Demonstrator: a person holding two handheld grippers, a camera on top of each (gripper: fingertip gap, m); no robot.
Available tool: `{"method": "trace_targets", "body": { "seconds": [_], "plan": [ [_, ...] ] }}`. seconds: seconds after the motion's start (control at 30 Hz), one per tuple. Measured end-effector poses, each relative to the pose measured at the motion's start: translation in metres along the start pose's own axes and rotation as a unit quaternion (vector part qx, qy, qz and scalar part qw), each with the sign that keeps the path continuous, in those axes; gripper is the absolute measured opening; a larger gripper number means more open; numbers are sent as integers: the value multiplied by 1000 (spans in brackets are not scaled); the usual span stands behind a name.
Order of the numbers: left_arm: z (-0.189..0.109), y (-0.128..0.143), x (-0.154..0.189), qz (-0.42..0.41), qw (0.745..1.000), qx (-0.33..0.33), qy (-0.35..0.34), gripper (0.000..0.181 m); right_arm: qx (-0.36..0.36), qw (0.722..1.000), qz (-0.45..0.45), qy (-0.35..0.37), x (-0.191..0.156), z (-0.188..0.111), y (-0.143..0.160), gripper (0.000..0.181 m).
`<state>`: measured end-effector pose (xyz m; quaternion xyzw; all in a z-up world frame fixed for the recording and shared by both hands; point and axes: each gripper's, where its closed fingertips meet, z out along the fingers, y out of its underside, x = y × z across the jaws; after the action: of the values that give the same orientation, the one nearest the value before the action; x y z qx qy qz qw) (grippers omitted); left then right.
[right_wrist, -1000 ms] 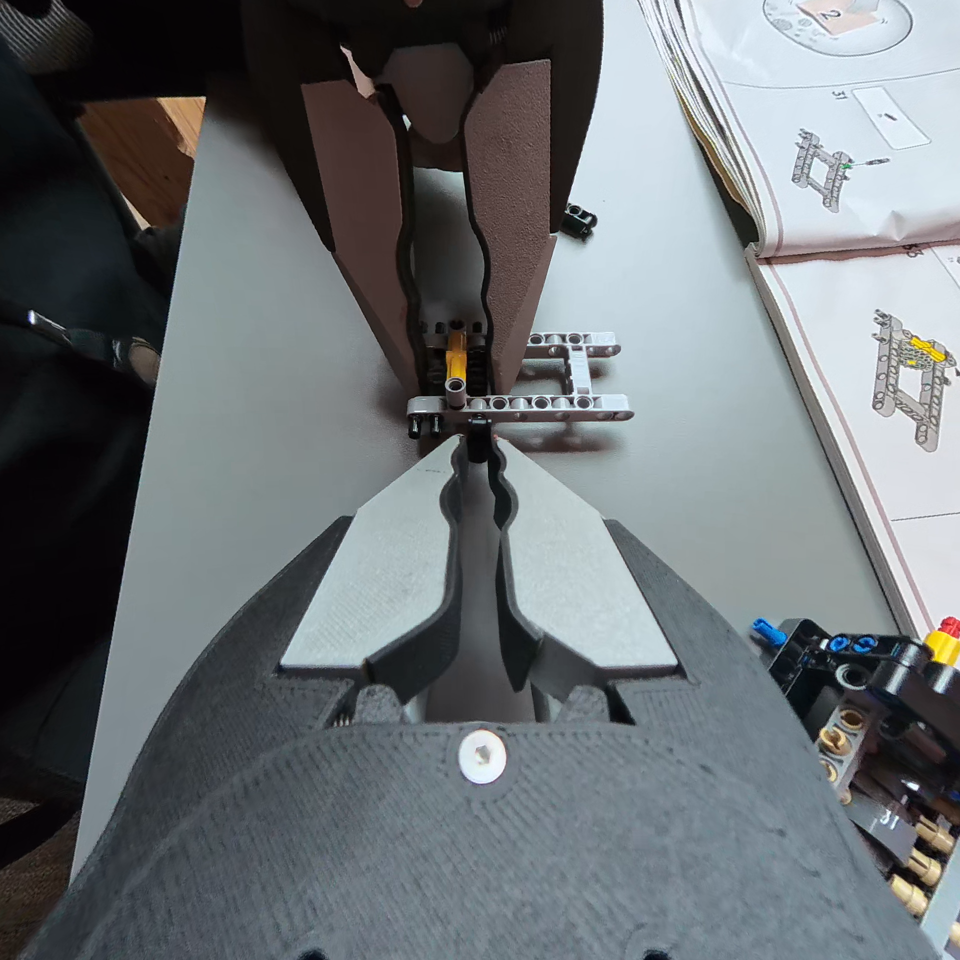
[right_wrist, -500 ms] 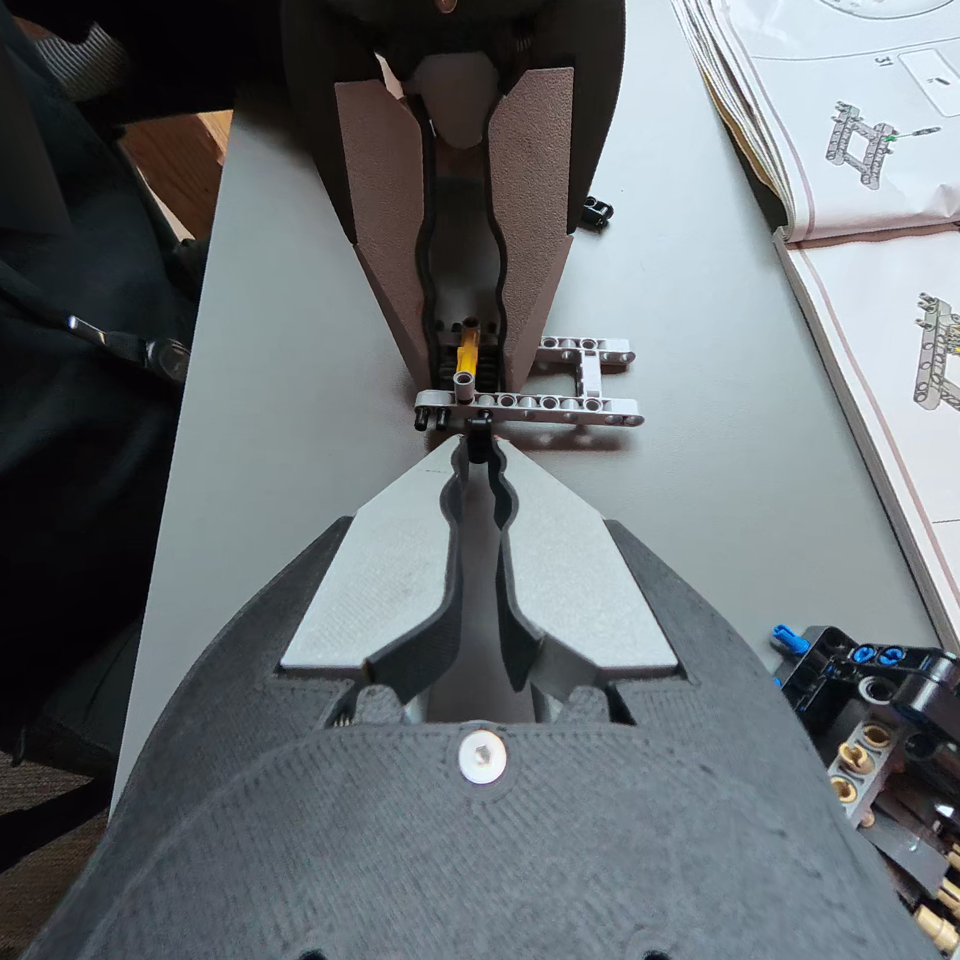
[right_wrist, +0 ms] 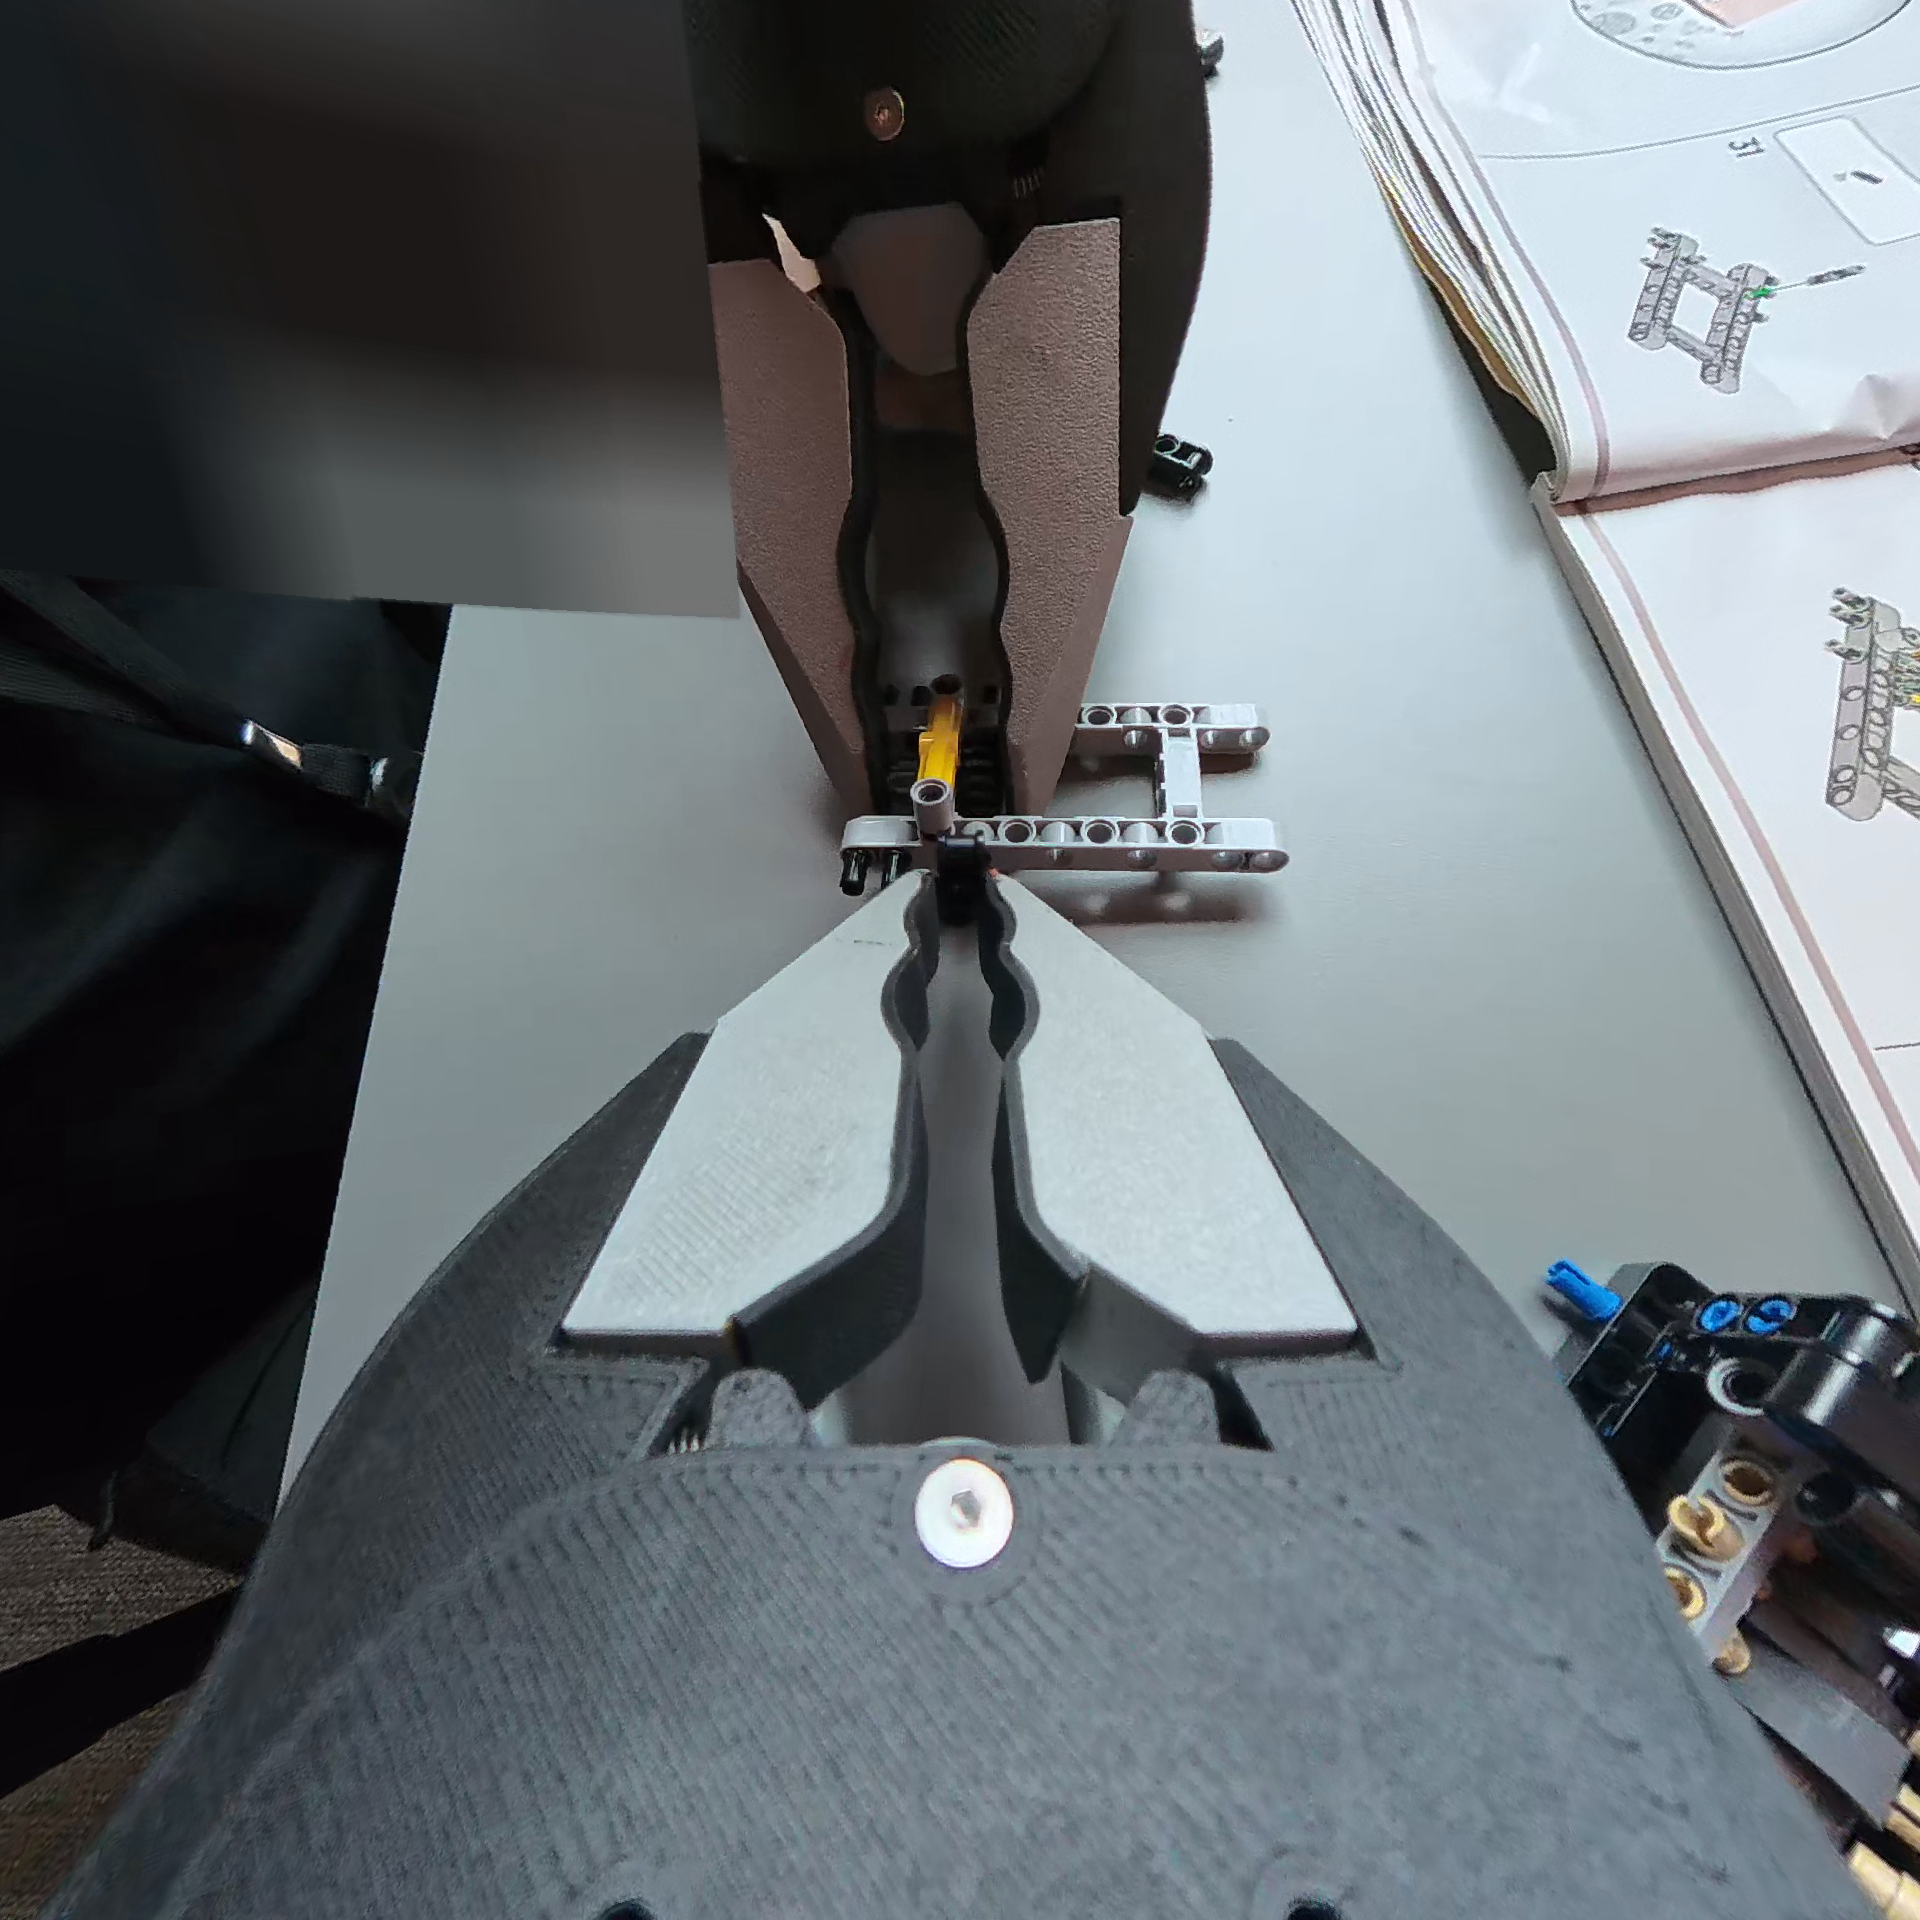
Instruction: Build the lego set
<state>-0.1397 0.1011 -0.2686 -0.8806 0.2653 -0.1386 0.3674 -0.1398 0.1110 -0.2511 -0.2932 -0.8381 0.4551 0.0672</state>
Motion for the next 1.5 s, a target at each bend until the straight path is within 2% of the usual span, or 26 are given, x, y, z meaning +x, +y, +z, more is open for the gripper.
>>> {"method": "trace_targets", "body": {
  "seconds": [0.47, 0.63, 0.73, 0.83, 0.9, 1.0, 1.1, 1.23, 1.5],
  "plan": [
    [-1, 1, -3, -3, 1000, 2, -8, 24, -12, 1000, 7, 17, 6, 3, 3, 4],
    [-3, 0, -3, -6, 1000, 8, -5, 23, 19, 999, 9, 24, 4, -3, -4, 4],
    [-8, -7, 0, 3, 999, 36, -2, 24, 33, 999, 13, 41, 1, -6, -7, 4],
    [-18, -23, 18, 36, 995, 93, 18, 24, 97, 994, 32, 45, -13, -19, -21, 4],
    [-20, -26, 25, 54, 993, 104, 4, 23, 127, 990, 29, 48, -27, -28, -28, 4],
    [-21, -30, 40, 76, 990, 122, -4, 23, 131, 989, 13, 67, -45, -33, -27, 4],
    [-28, -38, 53, 89, 985, 146, -12, 23, 141, 988, 22, 54, -66, -31, -31, 4],
    [-40, -40, 72, 57, 984, 168, 4, 23, 151, 986, 21, 62, -86, -26, -37, 4],
    [-49, -35, 124, 1, 988, 152, 24, 24, 160, 986, 29, 35, -127, -9, -35, 4]
  ]
}}
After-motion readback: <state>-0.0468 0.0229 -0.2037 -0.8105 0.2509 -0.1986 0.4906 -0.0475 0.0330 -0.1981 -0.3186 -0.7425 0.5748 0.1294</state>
